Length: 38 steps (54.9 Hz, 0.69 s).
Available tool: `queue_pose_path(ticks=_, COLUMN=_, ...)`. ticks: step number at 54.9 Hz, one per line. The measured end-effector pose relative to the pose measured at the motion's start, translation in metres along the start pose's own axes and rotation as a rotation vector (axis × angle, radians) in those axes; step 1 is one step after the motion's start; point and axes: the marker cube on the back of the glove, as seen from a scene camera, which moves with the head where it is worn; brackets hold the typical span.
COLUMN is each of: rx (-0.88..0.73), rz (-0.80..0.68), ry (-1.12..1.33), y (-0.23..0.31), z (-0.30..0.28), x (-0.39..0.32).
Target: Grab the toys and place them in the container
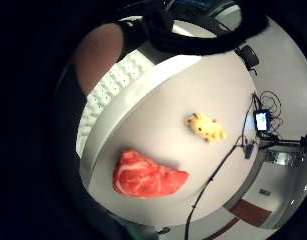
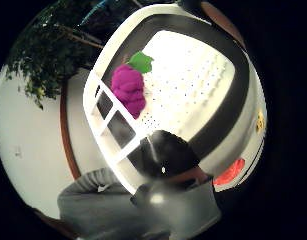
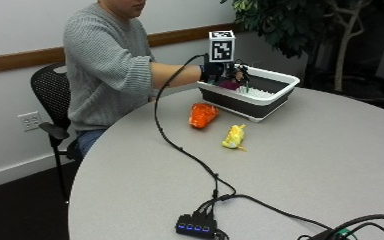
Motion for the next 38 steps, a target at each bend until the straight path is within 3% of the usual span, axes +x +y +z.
queue_pose_path(ticks=8, rx=0.04, rz=0.036, ry=0.043, y=0.021, z=-0.027, x=0.055)
queue_pose_path(ticks=21, rx=0.07, rz=0.272, ry=0.016, y=0.047, z=-0.057, x=0.164)
queue_pose_path(ticks=38, rx=-0.05, rz=0.367, ry=0.04, y=0.021, z=0.001, x=0.198)
